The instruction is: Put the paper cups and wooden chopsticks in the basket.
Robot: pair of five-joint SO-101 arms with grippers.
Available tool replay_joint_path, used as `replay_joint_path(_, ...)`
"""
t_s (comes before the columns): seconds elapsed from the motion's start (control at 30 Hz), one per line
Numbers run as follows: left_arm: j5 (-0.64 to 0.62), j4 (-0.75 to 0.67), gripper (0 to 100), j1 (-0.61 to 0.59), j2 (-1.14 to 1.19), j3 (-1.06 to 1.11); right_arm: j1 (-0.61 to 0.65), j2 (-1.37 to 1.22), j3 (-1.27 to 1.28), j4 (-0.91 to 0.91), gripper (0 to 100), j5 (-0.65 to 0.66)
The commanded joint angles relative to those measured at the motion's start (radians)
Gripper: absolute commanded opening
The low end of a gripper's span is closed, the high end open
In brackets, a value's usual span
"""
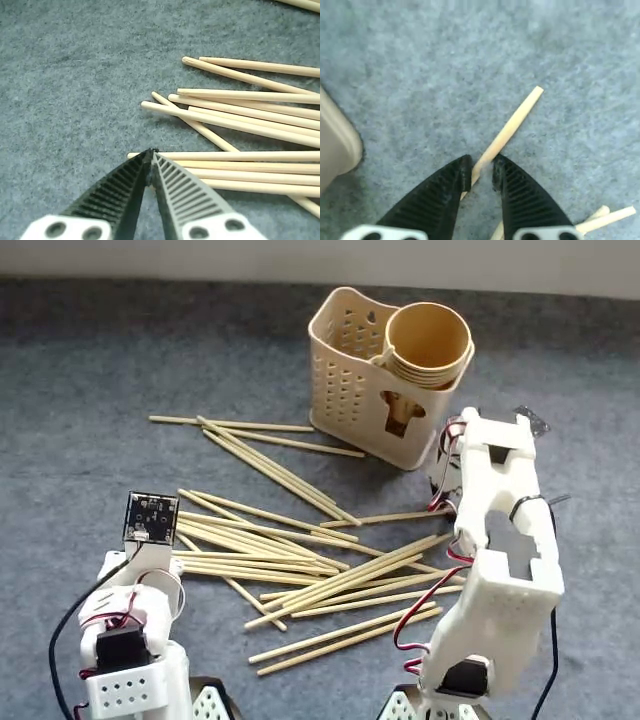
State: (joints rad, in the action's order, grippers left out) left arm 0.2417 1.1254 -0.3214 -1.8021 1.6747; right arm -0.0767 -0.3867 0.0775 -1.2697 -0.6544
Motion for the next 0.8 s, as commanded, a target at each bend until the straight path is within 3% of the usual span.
replay_joint_path(0.0,0.005,-0.003,1,-0.012,-0.010,0.022,-0.008,0.015,-0.041,-0.022,0.3,-0.011)
replay_joint_path(0.4,0.005,-0.002,1,-0.012,-0.010,0.022,-0.004,0.096,-0.116,-0.182,0.5,-0.011)
replay_joint_path(0.77,0.005,-0.002,1,-0.012,-0.010,0.022,-0.002,0.271,-0.110,-0.186,0.5,-0.011)
